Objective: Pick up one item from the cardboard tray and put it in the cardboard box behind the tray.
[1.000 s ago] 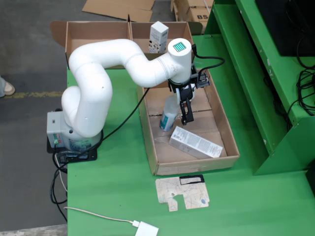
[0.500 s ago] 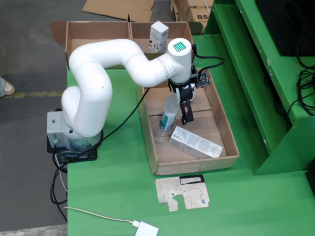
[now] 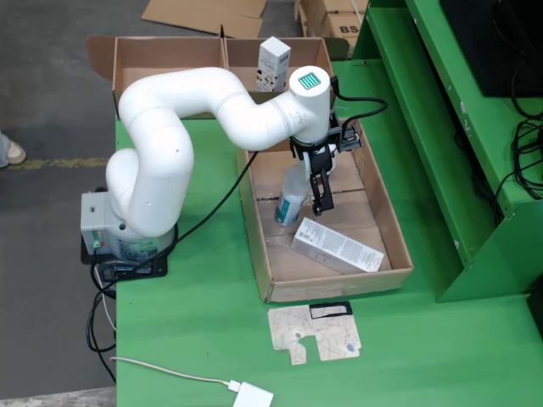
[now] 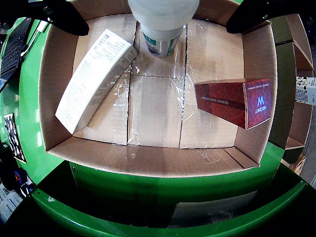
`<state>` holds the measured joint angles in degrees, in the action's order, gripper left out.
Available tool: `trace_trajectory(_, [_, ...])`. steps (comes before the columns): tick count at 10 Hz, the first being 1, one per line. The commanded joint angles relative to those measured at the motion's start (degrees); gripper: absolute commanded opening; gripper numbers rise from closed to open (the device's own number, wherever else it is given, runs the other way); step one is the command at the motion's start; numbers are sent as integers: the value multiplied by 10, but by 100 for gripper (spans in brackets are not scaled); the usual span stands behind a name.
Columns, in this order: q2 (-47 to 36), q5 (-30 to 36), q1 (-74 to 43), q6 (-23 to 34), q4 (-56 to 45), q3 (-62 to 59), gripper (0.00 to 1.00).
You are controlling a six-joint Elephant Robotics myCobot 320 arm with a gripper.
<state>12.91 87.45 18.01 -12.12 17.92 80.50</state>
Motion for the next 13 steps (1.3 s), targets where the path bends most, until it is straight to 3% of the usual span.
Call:
trace_trajectory(1, [-3, 2, -5, 1, 16, -8, 100])
trace_trajectory(13, [4, 13, -16, 7, 19, -2, 100])
